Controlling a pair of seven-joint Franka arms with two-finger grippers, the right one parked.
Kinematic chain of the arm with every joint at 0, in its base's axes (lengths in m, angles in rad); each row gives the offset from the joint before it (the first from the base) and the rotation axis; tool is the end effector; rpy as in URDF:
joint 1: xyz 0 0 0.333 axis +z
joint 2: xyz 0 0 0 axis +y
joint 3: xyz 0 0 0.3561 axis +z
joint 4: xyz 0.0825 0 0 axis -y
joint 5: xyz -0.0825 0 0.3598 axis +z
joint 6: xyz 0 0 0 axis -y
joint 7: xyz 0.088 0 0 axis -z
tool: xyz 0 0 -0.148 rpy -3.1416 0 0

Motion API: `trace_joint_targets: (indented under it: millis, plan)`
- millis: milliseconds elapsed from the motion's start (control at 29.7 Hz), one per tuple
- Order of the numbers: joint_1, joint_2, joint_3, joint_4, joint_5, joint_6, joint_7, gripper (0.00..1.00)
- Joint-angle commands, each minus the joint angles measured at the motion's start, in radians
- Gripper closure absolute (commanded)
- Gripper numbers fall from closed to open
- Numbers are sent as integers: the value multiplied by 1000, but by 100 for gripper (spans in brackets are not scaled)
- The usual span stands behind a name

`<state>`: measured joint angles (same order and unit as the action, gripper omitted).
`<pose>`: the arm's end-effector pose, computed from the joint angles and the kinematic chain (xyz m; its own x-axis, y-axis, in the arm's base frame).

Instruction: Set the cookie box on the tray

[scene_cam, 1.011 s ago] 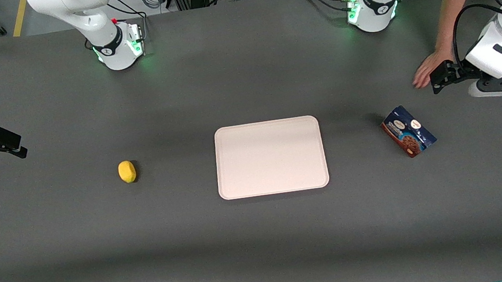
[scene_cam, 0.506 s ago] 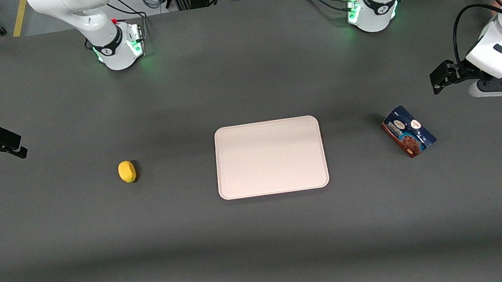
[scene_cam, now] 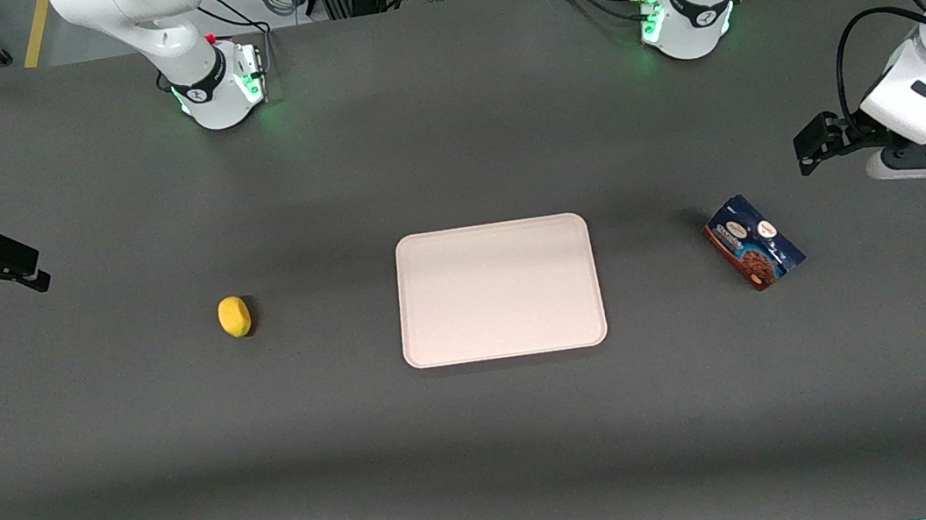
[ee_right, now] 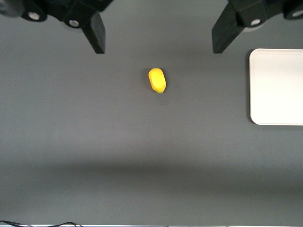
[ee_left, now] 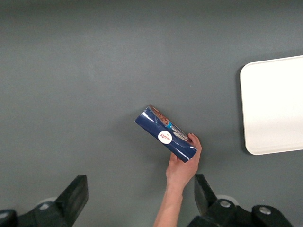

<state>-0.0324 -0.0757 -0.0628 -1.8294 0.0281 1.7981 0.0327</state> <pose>0.5165 -0.0468 0.5660 0.9901 -0.1338 0.0430 -0.1324 -0.9906 -0.0338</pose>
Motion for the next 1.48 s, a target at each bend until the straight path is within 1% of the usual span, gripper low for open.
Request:
trace_joint_targets:
  millis: [0, 337, 438, 539, 1011, 1247, 1449]
  plan:
    - [-15, 20, 3, 47, 47, -20, 13, 0]
    - [-14, 27, 3, 48, 46, -23, 41, 0]
    - [-12, 25, 3, 47, 26, -22, 10, 0]
    - [-12, 27, 3, 48, 12, -20, -104, 0]
    - [-11, 71, 3, 44, 10, -45, -644, 0]
    - [6, 134, 12, 38, 9, 1, -669, 0]
    - [14, 183, 15, -28, 6, 144, -666, 0]
